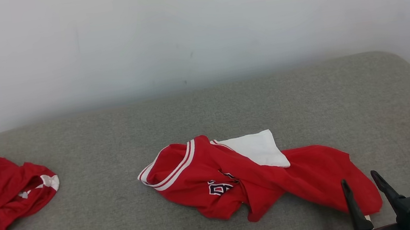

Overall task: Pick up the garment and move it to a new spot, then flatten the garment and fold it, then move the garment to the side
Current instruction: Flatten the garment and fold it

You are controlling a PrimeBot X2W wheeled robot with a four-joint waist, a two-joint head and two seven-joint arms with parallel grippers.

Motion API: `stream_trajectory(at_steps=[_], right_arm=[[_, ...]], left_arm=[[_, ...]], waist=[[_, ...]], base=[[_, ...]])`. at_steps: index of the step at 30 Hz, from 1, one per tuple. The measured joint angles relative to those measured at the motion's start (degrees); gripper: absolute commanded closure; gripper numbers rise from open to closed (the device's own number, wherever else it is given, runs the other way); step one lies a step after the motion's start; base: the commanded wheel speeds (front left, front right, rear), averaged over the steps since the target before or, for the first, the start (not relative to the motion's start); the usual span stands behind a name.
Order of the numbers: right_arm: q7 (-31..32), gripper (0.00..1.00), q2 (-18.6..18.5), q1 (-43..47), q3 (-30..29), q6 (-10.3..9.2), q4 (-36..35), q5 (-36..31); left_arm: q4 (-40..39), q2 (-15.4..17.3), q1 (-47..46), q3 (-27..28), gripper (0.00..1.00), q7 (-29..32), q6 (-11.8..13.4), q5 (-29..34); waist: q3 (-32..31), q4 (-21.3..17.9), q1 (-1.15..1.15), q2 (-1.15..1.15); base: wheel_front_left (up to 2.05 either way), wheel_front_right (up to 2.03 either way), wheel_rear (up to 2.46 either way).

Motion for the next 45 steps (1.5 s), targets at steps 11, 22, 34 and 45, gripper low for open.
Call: stream_trajectory(at_steps=[11,22,34,45], right_arm=[[0.3,0.00,0.2,-0.1,0.9,0.00,-1.2,0.5],[-0.5,0.00,0.3,-5.4,8.4,0.00,-0.9,2.2],[-2.4,0.00,0.3,-6.9,10.8,0.00,0.4,3.4],[-2.8,0.00,0.3,-7.8,12.5,0.00,0.7,4.2]], left_arm=[[7.3,1.1,-19.9,-1.9,0.00,19.9,2.8,-2.5],[23.5,3.0,-45.8,-2.2,0.00,39.3,6.2,-4.1],[30.0,5.5,-58.5,-8.2,0.00,52.2,4.1,-2.0],[30.9,7.1,-61.2,-15.1,0.00,58.9,1.0,2.0]], waist=[[2.9,-3.2,0.00,0.00],[11.1,-8.7,0.02,0.01],[18.8,-17.6,0.02,0.01],[22.2,-22.6,0.01,0.01]], base=[[0.00,0.00,0.00],[0.00,0.00,0.00],[0.00,0.00,0.00],[0.00,0.00,0.00]])
